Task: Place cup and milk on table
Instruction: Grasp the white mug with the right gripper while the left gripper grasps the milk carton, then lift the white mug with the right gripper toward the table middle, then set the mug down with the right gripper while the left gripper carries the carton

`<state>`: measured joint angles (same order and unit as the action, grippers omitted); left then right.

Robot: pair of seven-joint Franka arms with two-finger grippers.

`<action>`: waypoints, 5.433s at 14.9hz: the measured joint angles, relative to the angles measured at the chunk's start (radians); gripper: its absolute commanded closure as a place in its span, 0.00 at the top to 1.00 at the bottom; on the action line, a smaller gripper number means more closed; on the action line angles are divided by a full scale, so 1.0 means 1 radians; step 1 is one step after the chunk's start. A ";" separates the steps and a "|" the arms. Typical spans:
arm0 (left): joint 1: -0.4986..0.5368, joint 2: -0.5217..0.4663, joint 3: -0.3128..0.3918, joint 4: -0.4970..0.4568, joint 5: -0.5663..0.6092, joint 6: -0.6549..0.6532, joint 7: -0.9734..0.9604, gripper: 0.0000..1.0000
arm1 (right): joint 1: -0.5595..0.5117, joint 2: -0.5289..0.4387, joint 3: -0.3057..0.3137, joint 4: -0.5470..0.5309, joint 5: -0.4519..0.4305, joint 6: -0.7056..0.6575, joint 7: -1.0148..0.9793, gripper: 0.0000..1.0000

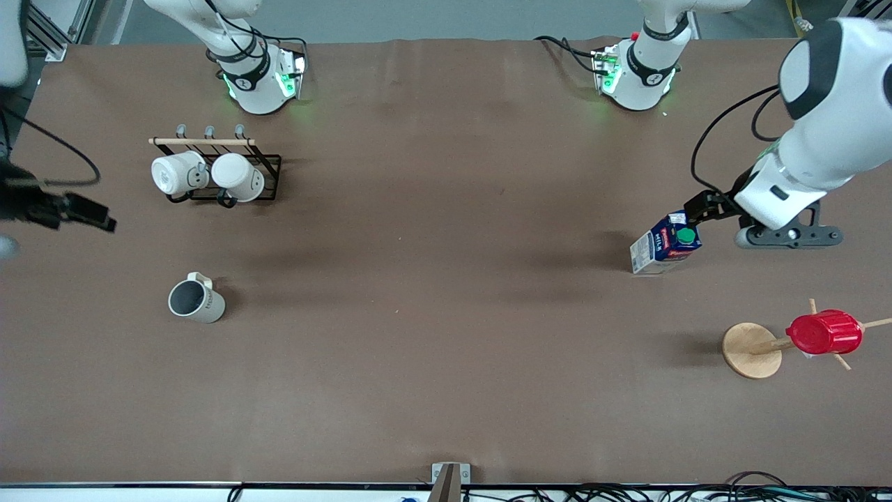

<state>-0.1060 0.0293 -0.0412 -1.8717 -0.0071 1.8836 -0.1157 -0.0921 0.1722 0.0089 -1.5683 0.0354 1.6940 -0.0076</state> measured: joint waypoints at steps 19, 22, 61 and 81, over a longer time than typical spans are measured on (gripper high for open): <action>0.011 -0.010 0.004 -0.351 0.008 0.383 0.003 0.96 | -0.002 0.288 -0.048 -0.409 -0.019 0.757 -0.167 0.08; 0.013 -0.010 0.004 -0.353 0.027 0.383 0.003 0.96 | -0.001 0.288 -0.048 -0.409 -0.019 0.757 -0.167 0.00; -0.006 0.203 -0.111 0.100 0.025 0.190 -0.091 0.07 | 0.563 0.547 0.232 0.039 -0.214 0.535 1.253 0.86; -0.429 0.466 -0.123 0.299 0.134 0.187 -0.689 0.07 | 0.130 -0.067 0.043 0.086 -0.128 -0.112 0.295 1.00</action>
<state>-0.5347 0.4949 -0.1639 -1.5729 0.1270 2.0707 -0.8050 0.0374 0.1050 0.0515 -1.4823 -0.0929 1.5820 0.2873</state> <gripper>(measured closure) 0.621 0.000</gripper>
